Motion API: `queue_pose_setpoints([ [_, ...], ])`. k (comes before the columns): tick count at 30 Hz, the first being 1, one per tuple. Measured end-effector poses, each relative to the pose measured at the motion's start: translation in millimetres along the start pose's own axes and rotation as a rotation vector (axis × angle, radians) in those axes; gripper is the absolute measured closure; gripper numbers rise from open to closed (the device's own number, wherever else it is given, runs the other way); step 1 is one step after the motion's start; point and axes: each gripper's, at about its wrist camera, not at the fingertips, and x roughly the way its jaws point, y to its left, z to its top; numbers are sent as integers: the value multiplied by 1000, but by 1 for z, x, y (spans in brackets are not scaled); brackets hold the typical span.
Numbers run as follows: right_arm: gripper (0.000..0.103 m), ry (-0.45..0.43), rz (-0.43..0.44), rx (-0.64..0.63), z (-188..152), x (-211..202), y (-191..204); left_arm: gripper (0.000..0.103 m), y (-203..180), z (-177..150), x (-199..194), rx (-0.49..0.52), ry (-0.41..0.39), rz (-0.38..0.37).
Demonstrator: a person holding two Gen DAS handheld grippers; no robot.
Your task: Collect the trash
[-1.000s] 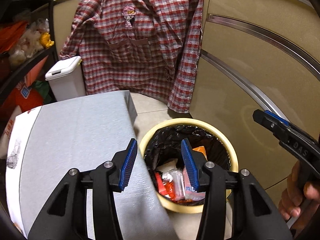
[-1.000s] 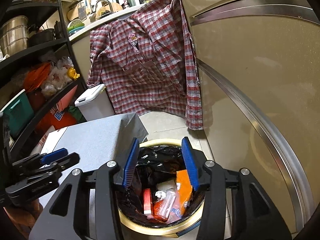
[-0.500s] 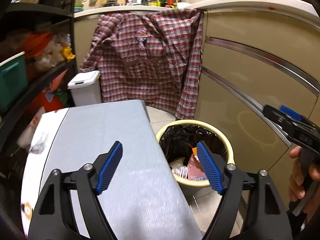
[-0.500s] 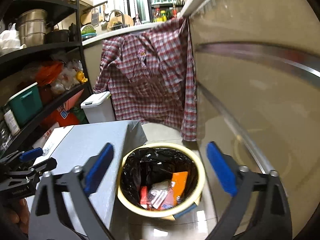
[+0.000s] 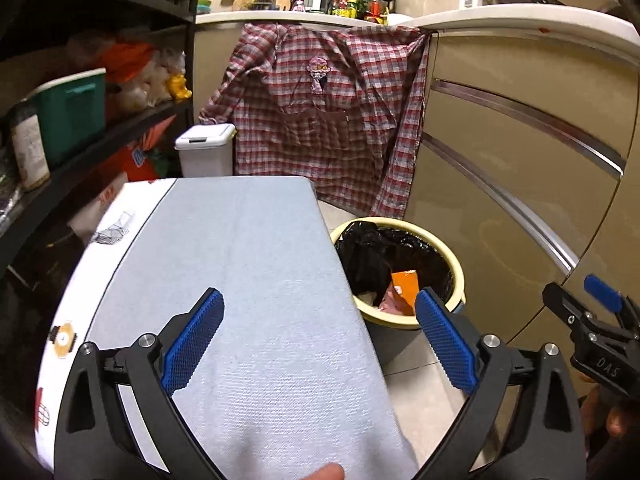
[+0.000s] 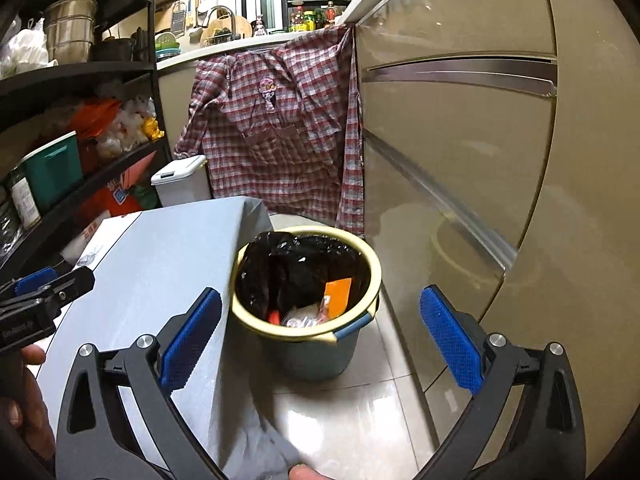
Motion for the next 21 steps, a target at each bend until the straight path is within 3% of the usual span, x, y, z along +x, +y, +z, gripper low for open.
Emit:
queue_pose_setpoints([
  [4, 5, 18, -16, -48, -5, 6, 9, 8, -3, -7, 4, 18, 15, -14],
  [21, 5, 25, -19, -51, -3, 14, 10, 8, -5, -16, 16, 7, 41, -23],
])
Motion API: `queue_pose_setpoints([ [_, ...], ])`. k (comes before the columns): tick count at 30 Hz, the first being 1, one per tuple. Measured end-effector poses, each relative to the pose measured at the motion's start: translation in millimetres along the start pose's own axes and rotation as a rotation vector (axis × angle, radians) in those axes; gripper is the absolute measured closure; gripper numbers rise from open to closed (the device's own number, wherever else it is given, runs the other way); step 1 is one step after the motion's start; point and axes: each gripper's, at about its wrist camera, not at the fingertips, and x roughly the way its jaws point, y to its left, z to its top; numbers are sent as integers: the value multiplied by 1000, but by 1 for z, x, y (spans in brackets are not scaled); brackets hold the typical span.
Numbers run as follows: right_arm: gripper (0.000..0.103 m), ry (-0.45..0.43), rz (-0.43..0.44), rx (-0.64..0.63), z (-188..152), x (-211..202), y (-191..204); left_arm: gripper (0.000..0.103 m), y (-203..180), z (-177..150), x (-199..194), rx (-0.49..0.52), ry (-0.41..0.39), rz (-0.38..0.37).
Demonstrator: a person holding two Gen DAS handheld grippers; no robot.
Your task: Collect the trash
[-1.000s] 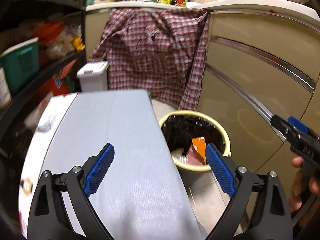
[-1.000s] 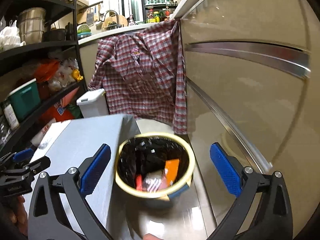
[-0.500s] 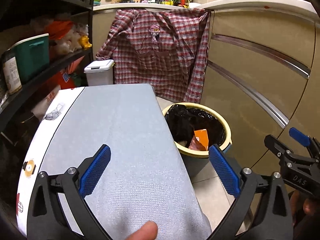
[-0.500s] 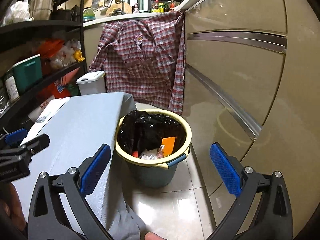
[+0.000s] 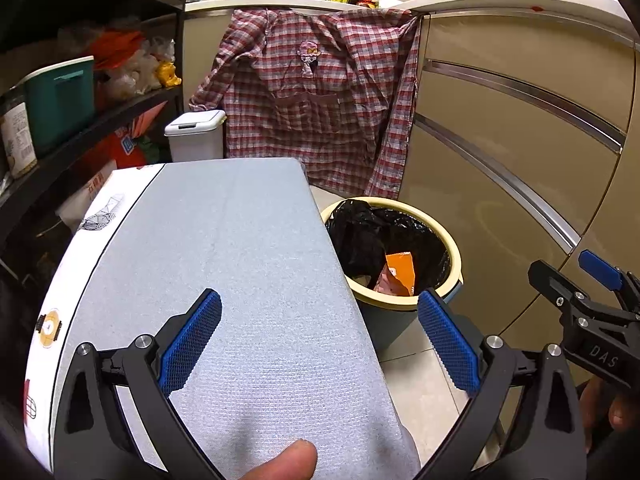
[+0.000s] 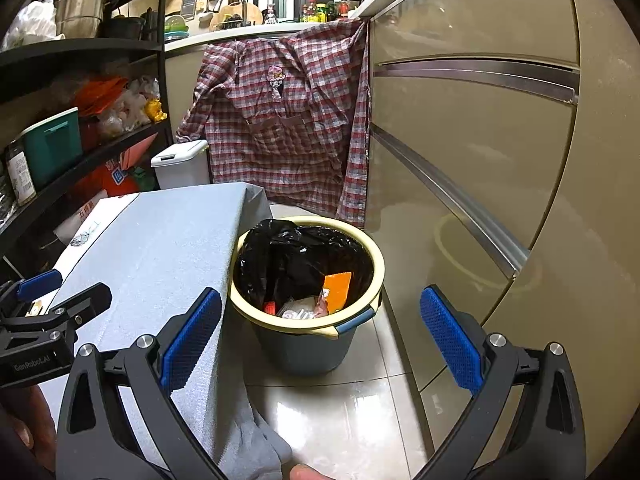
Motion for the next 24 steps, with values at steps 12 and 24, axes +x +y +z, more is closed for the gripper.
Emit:
queue_pose_setpoints([
  [12, 5, -6, -4, -1, 1, -3, 3, 8, -4, -2, -1, 1, -3, -4],
  [24, 5, -9, -4, 8, 3, -5, 3, 8, -5, -1, -1, 1, -2, -5],
])
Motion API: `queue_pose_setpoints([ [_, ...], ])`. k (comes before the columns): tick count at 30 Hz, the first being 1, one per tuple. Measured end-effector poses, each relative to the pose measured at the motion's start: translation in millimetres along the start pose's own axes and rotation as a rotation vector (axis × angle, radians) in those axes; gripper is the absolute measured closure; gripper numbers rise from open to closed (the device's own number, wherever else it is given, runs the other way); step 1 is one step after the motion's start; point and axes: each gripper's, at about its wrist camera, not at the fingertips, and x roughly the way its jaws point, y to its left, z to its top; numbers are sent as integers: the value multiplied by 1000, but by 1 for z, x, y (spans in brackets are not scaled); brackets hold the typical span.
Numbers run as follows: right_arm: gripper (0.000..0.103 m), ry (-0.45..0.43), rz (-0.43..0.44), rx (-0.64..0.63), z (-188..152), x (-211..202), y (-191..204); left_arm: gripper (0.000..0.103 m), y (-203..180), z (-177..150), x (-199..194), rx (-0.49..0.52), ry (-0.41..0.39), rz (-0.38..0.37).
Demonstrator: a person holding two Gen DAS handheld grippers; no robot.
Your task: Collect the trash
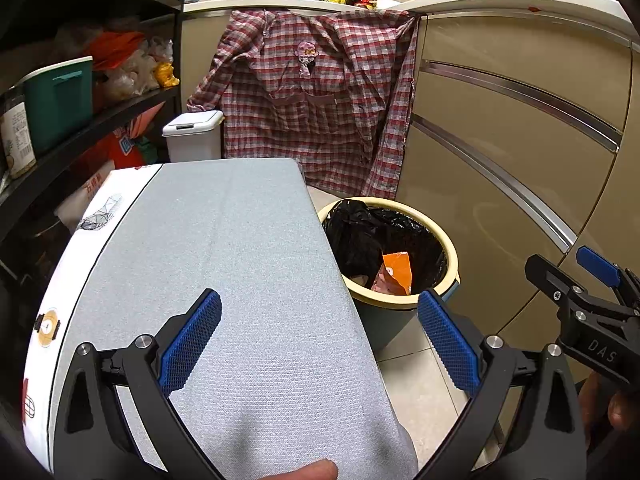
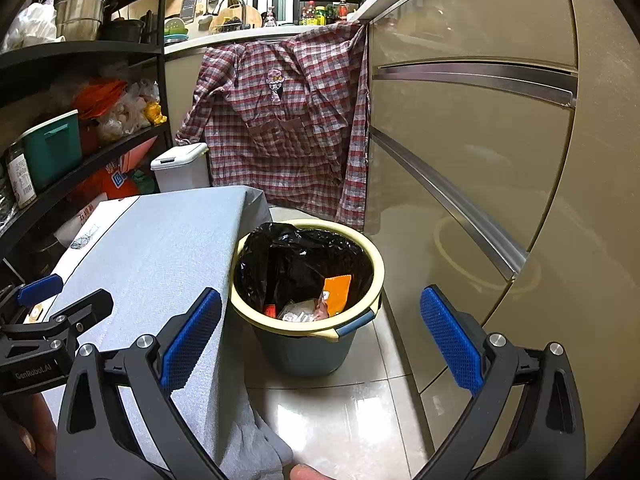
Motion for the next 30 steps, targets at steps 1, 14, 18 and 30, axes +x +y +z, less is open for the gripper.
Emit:
queue_pose_setpoints([
  [1, 5, 0, 0, 0, 0, 0, 0, 8, -1, 0, 0, -1, 0, 1],
  [14, 5, -1, -3, 3, 0, -1, 0, 8, 0, 0, 0, -1, -5, 3],
  [18, 5, -1, -4, 5, 0, -1, 0, 8, 1, 0, 0, -2, -5, 3],
  [30, 5, -2, -5, 5, 0, -1, 0, 8, 2, 0, 0, -1, -7, 8],
])
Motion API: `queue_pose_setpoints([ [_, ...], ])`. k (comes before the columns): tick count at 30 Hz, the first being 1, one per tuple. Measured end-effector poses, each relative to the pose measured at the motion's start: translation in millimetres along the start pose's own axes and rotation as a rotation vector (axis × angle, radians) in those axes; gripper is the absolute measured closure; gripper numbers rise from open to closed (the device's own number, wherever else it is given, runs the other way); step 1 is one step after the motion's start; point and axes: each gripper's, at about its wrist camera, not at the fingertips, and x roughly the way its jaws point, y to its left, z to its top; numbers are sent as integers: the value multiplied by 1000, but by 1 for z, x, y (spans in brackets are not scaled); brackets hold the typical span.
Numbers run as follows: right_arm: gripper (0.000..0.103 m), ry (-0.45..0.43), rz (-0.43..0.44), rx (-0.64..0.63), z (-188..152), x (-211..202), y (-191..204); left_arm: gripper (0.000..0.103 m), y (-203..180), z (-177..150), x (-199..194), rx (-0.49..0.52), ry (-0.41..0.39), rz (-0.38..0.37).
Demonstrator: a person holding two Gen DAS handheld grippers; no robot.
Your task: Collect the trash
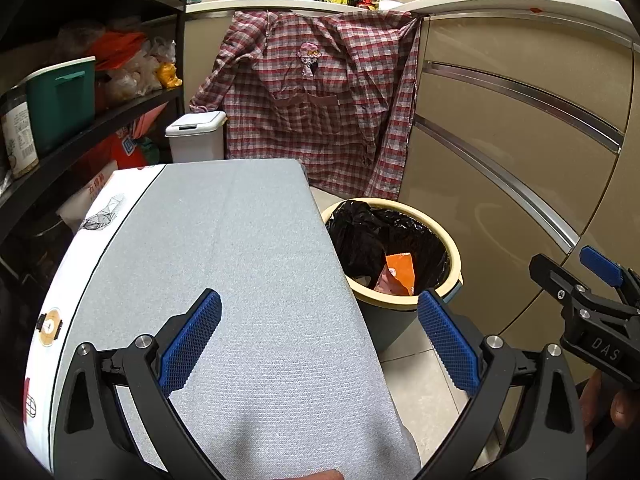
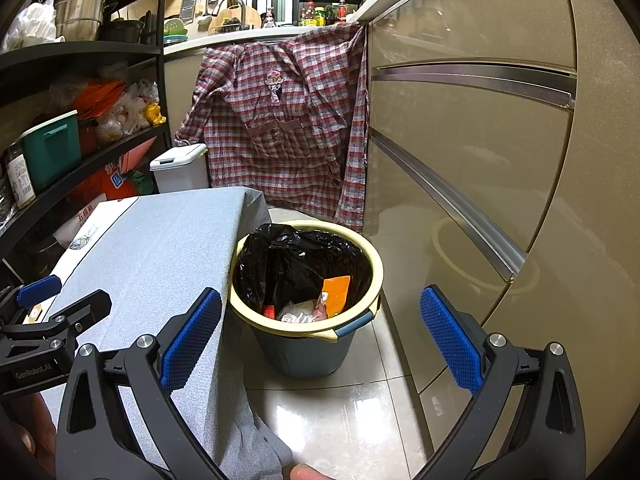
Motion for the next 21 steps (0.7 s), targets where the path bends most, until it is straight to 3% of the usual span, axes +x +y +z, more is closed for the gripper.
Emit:
queue_pose_setpoints([
  [21, 5, 1, 1, 0, 0, 0, 0, 8, 1, -2, 0, -4, 0, 8],
])
